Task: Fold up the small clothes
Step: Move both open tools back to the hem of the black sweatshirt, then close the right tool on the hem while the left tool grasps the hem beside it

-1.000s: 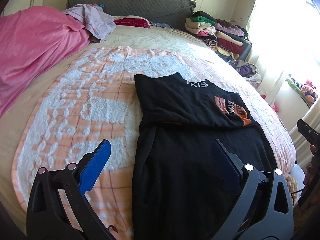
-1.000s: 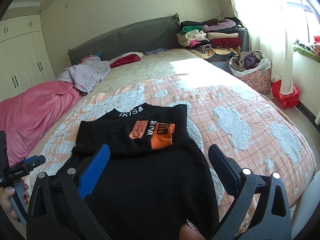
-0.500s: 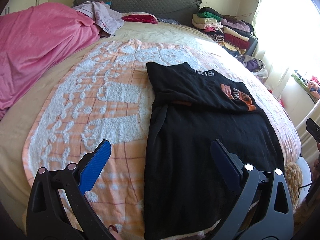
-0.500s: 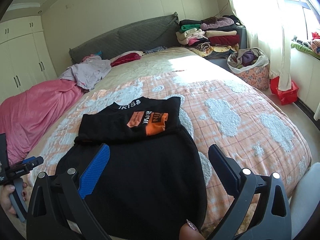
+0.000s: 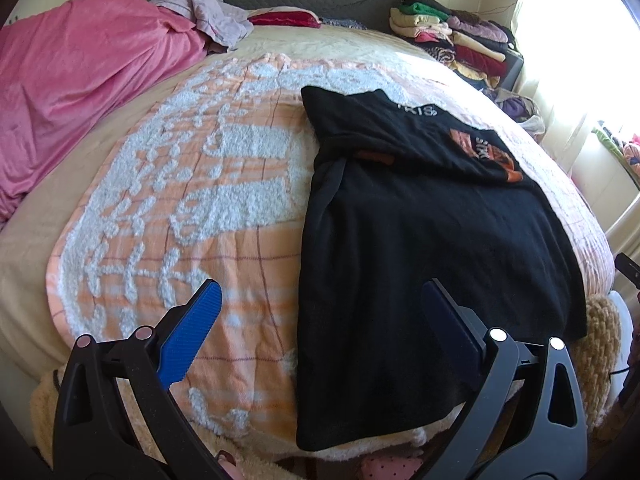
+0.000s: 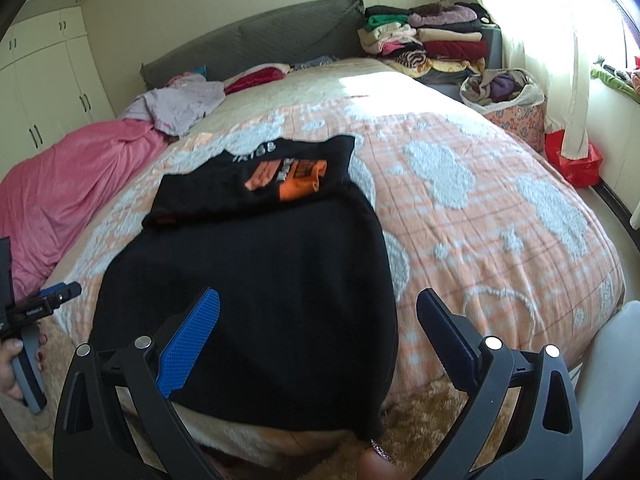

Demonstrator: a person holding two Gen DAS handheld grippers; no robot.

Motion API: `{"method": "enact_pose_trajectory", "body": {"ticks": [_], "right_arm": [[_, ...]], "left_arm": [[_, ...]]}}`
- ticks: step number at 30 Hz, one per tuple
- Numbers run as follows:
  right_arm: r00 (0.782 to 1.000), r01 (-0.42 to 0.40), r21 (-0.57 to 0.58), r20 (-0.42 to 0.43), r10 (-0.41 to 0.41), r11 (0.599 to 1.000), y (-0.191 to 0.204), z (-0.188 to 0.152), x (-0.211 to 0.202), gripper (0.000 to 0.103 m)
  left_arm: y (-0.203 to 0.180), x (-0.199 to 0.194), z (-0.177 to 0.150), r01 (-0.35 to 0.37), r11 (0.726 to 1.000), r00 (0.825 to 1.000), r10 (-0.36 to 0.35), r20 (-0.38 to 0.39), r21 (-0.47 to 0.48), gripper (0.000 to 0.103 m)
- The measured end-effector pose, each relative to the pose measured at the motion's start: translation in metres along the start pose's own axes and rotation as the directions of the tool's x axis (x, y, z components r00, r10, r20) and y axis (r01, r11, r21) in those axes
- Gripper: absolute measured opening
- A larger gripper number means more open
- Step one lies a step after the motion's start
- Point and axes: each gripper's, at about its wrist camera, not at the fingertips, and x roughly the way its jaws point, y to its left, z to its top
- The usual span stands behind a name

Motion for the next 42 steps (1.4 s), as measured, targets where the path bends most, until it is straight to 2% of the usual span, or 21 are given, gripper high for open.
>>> {"method": "enact_pose_trajectory", "body": {"ticks": [6,12,20,22,24,25,30,32,33,34,36,37,38,42], "right_arm": [[0.996,-0.005,-0.001,-0.085,0.004,1.000,-0.005,-0.024,0.013,0.098],[0.986,0.002,-0.007,-0.164,-0.003,1.000,-0.007,-0.043,0.025,0.098],[0.977,0.016,0.005,-0.211,-0.014,1.000,-0.011,-0.049,0.040,0.096],[0.975,0.038,-0.010,-0.217,-0.039,0.999,-0.010,-0.049,0.044,0.092],[0.974,0.075,-0.022,-0.213,-0.078,0.997,-0.010,-0.049,0.047,0.079],[0.973,0.079,-0.026,-0.214,-0.082,0.997,-0.010,-0.049,0.048,0.077],[0.966,0.058,-0.075,-0.247,-0.075,0.996,-0.008,-0.052,0.061,0.060],[0.967,0.044,-0.082,-0.246,-0.063,0.996,-0.007,-0.053,0.061,0.053],[0.968,0.038,-0.084,-0.242,-0.057,0.996,-0.008,-0.054,0.060,0.043],[0.969,0.039,-0.092,-0.239,-0.060,0.995,-0.008,-0.054,0.058,0.037],[0.971,0.034,-0.107,-0.232,-0.059,0.994,-0.009,-0.055,0.055,0.015],[0.974,0.017,-0.098,-0.224,-0.038,0.995,-0.011,-0.054,0.052,0.011],[0.977,0.002,-0.088,-0.214,-0.021,0.996,-0.013,-0.055,0.048,0.009],[0.987,-0.038,-0.052,-0.156,0.030,0.998,-0.020,-0.050,0.032,0.008]], "left_arm": [[0.001,0.006,-0.014,-0.017,1.000,0.999,0.017,-0.040,0.009,0.093],[0.001,0.012,-0.024,0.002,1.000,0.997,-0.001,-0.081,0.010,0.093],[0.009,0.013,-0.040,0.025,1.000,0.991,-0.026,-0.134,-0.009,0.093],[0.012,0.014,-0.043,0.028,1.000,0.989,-0.029,-0.148,-0.013,0.093],[0.014,0.014,-0.046,0.047,0.999,0.986,-0.049,-0.160,-0.018,0.093],[0.014,0.014,-0.049,0.061,0.998,0.984,-0.064,-0.167,-0.020,0.093],[0.013,0.017,-0.055,0.093,0.995,0.977,-0.098,-0.187,-0.033,0.093],[0.012,0.018,-0.058,0.119,0.992,0.973,-0.126,-0.196,-0.047,0.090],[0.012,0.019,-0.059,0.131,0.990,0.970,-0.139,-0.201,-0.052,0.088],[0.012,0.020,-0.060,0.138,0.989,0.968,-0.146,-0.206,-0.056,0.085],[0.013,0.020,-0.061,0.139,0.988,0.967,-0.149,-0.206,-0.062,0.084],[0.013,0.020,-0.060,0.144,0.987,0.967,-0.154,-0.204,-0.067,0.078],[0.013,0.019,-0.060,0.152,0.986,0.965,-0.163,-0.203,-0.073,0.067],[0.013,0.019,-0.062,0.171,0.981,0.959,-0.187,-0.213,-0.091,0.054]]}}
